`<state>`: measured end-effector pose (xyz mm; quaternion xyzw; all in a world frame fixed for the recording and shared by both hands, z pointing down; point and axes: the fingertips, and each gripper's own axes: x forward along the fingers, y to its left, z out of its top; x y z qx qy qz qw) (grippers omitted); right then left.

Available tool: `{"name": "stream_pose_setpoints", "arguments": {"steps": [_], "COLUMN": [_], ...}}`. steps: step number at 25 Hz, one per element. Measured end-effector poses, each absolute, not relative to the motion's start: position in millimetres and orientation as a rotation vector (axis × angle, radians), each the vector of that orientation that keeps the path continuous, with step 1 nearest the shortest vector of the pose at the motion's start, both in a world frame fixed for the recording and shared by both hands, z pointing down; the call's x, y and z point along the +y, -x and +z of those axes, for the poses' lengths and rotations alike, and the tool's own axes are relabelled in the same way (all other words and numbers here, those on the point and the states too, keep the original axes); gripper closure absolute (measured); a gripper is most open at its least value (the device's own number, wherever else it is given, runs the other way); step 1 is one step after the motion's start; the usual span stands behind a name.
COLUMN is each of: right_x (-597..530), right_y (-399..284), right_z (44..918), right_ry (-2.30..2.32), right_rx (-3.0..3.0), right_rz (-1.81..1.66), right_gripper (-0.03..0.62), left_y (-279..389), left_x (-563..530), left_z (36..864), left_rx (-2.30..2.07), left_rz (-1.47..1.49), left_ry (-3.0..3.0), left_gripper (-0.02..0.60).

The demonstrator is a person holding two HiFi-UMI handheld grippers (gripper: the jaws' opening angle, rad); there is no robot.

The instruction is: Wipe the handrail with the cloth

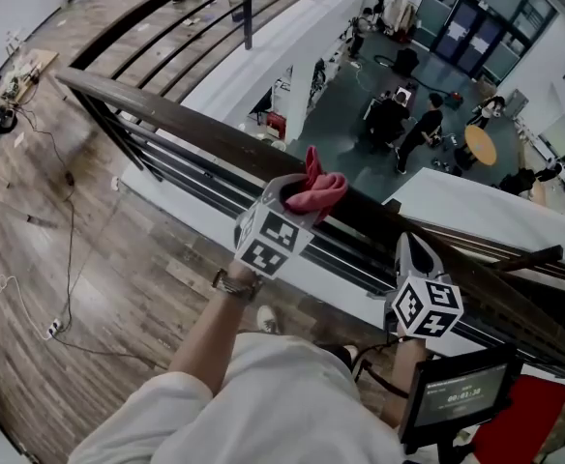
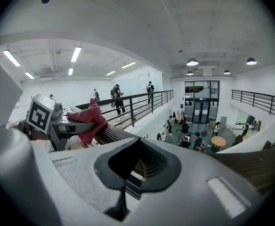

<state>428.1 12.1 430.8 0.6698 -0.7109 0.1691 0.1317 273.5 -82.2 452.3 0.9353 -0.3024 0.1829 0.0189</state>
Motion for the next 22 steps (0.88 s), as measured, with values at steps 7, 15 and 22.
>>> {"name": "stream_pose_setpoints", "arguments": {"steps": [7, 15, 22], "right_x": [10.1, 8.4, 9.1], "right_y": [-425.0, -420.3, -418.0], "right_z": [428.0, 426.3, 427.6], "right_ry": [-1.939, -1.927, -1.915], "right_rx": [-2.064, -2.062, -2.054], "right_rz": [0.489, 0.487, 0.491], "right_gripper": [0.591, 0.591, 0.591], "left_y": [-256.4, -240.9, -199.0], "left_x": [-97.7, -107.0, -131.7], "left_z": [440.1, 436.6, 435.3], "left_rx": [-0.998, -1.005, -1.182], "left_rz": [0.535, 0.458, 0.314], "left_ry": [-2.895, -2.916, -2.815], "left_gripper": [0.437, 0.436, 0.433]}}
